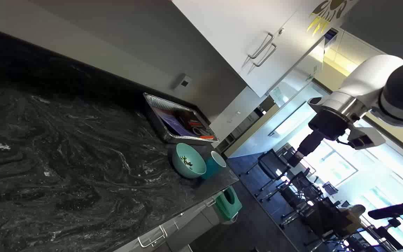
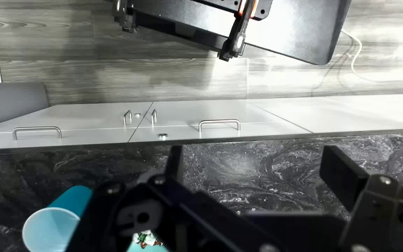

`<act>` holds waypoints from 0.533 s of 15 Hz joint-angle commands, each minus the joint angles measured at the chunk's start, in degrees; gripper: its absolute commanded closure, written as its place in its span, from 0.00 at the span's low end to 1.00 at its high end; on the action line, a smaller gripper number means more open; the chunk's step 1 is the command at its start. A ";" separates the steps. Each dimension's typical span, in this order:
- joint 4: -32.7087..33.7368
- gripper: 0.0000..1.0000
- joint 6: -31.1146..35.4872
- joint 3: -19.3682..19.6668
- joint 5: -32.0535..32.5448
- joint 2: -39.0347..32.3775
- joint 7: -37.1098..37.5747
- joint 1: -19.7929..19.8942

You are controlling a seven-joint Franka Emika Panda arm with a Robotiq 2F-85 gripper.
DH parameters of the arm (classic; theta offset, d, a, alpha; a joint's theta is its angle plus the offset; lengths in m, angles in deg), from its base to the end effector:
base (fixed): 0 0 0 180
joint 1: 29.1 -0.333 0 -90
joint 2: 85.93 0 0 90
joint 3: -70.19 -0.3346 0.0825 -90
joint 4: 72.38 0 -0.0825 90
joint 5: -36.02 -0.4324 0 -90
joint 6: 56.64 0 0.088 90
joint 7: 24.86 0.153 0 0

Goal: Open the upper cupboard door

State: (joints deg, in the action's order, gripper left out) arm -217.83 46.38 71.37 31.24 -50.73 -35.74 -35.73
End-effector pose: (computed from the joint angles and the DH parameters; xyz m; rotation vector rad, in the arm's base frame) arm 0.3742 0.0469 0.4194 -3.0117 -0.4023 0.1858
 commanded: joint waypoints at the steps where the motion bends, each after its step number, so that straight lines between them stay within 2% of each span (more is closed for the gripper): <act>1: 0.09 0.00 -0.12 -0.38 -0.20 -0.03 -0.18 0.43; 6: 0.09 0.00 -0.12 -0.38 -0.20 -0.03 -0.18 0.43; 8: 0.70 0.00 3.15 -0.85 -0.83 -0.06 1.76 0.82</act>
State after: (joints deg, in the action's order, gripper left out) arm -217.82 46.64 71.30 31.24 -50.73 -35.71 -35.67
